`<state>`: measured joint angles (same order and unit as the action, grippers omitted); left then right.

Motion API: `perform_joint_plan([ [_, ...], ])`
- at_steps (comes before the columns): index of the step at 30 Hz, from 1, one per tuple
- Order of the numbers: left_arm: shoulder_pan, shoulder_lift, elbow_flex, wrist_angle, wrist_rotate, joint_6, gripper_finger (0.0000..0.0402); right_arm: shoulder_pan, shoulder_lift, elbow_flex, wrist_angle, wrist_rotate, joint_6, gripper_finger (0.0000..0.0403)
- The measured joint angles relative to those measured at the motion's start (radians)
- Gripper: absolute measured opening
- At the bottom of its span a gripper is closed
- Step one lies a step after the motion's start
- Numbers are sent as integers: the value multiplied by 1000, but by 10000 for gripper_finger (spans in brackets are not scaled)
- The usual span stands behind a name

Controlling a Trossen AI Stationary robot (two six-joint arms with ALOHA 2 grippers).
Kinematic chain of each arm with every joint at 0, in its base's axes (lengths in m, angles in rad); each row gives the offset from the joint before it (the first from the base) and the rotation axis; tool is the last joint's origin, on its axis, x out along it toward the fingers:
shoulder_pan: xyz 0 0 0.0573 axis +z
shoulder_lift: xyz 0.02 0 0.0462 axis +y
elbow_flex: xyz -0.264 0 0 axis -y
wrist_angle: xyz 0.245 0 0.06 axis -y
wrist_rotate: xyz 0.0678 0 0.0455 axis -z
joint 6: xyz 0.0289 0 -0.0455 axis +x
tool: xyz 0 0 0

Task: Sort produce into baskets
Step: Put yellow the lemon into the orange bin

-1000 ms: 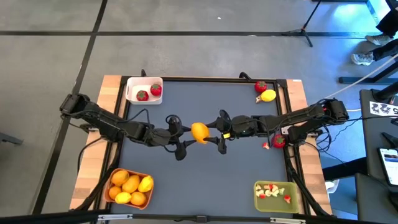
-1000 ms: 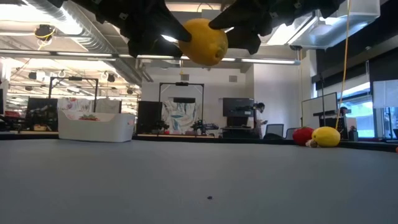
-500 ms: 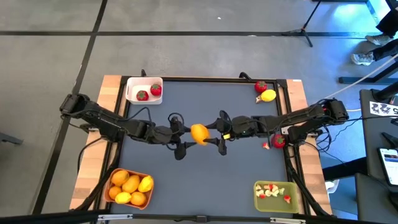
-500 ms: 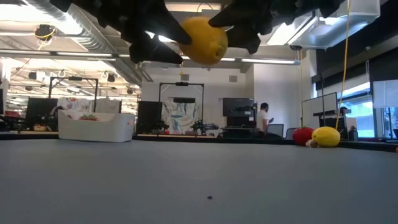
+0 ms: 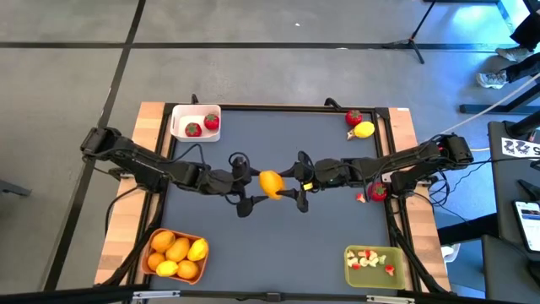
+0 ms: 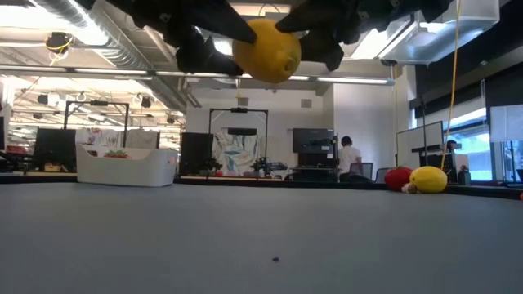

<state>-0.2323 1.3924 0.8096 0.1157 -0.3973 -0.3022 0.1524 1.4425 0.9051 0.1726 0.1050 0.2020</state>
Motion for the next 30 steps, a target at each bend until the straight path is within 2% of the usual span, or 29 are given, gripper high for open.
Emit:
perform_joint_plan([
  [7,-24,-2,7,5,-4,46,387,0,0,0,13,-48,-10,253],
  [12,-21,-2,5,67,1,67,386,-1,24,0,73,-96,-40,253],
  [15,-21,-2,5,95,60,59,386,1,31,0,92,-98,-49,253],
  [18,-22,-2,5,93,76,32,385,0,33,0,105,-102,-49,253],
  [26,-22,-2,5,92,106,3,324,1,34,-2,114,-107,-5,255],
  [30,-24,-15,13,48,112,-15,324,11,20,-2,102,-99,3,277],
])
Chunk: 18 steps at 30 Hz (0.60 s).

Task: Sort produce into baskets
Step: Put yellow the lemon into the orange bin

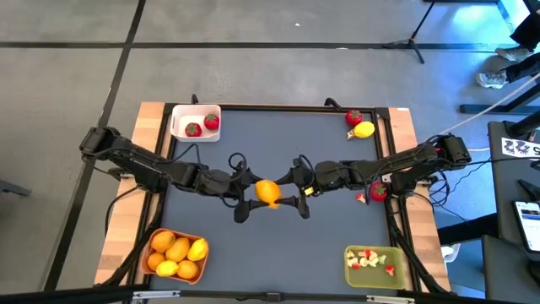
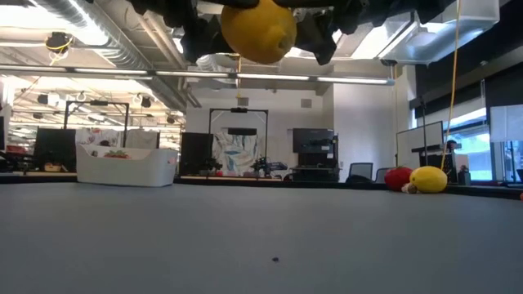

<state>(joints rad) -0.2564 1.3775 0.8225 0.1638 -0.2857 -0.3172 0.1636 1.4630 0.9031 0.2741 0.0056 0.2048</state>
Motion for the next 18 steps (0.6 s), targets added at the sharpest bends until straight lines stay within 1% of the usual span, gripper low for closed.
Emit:
perform_joint_plan([
  [6,-33,-73,-4,-147,4,-24,326,-1,-103,2,-134,-11,15,321],
  [9,-56,-123,-2,-235,-2,-76,330,-1,-157,2,-212,-17,27,332],
  [12,-101,-165,-4,-341,5,-149,330,-1,-190,2,-279,-15,30,334],
  [15,-149,-216,-4,-444,64,-254,329,-1,-192,2,-327,1,55,334],
  [18,-202,-259,-4,-541,136,-402,329,-1,-180,2,-359,23,79,335],
])
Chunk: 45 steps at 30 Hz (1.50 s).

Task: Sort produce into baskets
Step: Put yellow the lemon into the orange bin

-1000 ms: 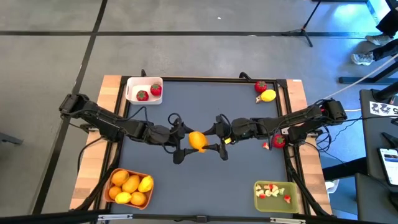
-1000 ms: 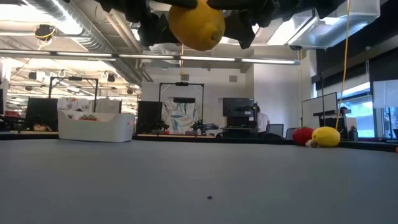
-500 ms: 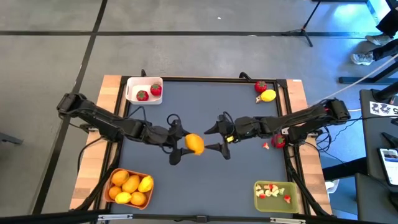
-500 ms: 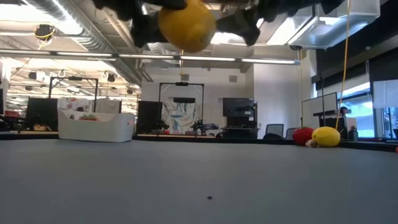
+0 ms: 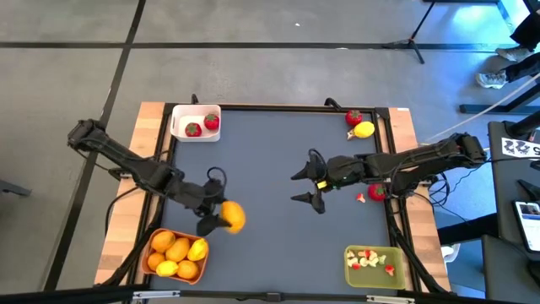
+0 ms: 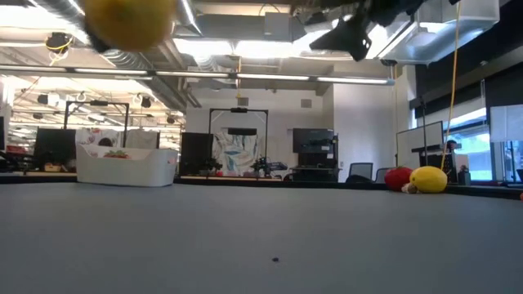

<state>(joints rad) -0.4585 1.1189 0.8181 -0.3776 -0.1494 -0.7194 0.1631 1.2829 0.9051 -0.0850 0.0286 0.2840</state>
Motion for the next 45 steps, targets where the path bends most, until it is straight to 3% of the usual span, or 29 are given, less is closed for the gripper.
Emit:
perform_joint_plan([
  [6,-145,-58,0,-25,149,-321,329,0,50,0,-28,55,27,335],
  [14,-411,-49,0,-43,142,-774,329,0,104,-1,-60,66,28,335],
  [19,-518,3,0,-102,99,-953,329,0,105,-1,-70,86,32,335],
  [29,-547,156,-1,-112,94,-987,329,0,105,-1,-69,119,26,335],
  [41,-537,164,-1,-108,73,-960,329,0,105,-1,-67,120,26,335],
  [45,-528,164,-1,-101,60,-906,350,0,105,-1,-67,120,26,335],
])
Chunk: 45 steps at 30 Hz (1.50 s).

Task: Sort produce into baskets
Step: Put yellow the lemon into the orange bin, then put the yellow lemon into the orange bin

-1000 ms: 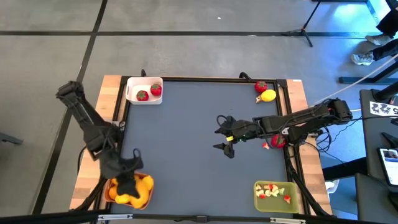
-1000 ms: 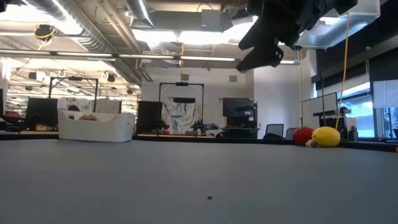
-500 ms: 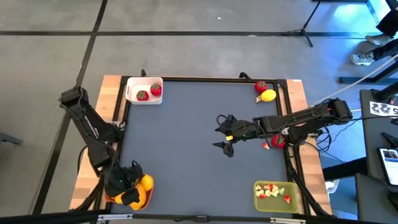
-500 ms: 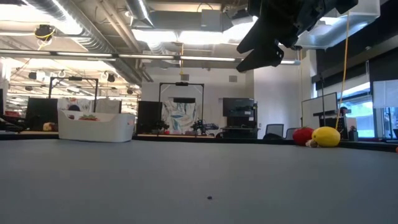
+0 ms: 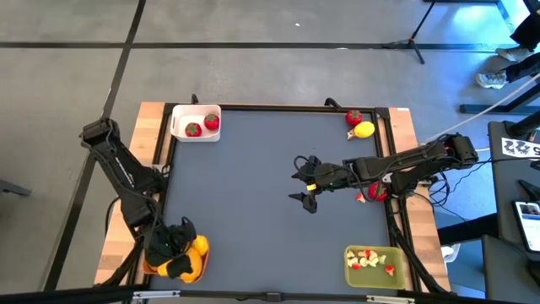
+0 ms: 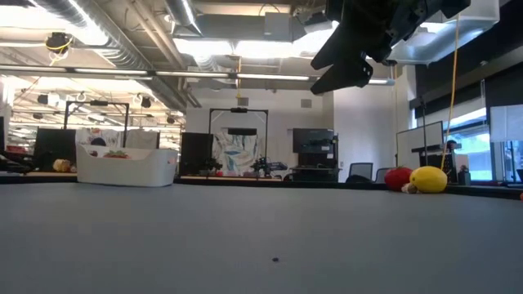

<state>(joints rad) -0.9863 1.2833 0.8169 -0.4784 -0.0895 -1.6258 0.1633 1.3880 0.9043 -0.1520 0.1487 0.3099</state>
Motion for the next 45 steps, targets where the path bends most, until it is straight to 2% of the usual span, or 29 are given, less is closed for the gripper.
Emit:
perform_joint_plan([
  [5,7,0,0,-16,3,8,393,0,0,0,0,0,0,335],
  [12,20,-24,0,-68,124,10,381,0,0,0,0,1,0,335],
  [18,25,-105,0,-144,119,48,381,0,0,0,0,1,-1,335],
  [25,64,-226,0,-326,7,46,381,0,0,0,1,0,-1,335],
  [29,90,-269,0,-326,-101,79,381,0,0,0,1,9,21,335],
  [34,118,-276,0,-326,-165,150,381,-2,-20,0,-18,94,78,335],
  [39,154,-267,0,-327,-274,245,381,-51,-93,0,-120,128,168,335],
  [45,205,-262,0,-326,-379,353,381,-156,-193,0,-338,124,220,335],
])
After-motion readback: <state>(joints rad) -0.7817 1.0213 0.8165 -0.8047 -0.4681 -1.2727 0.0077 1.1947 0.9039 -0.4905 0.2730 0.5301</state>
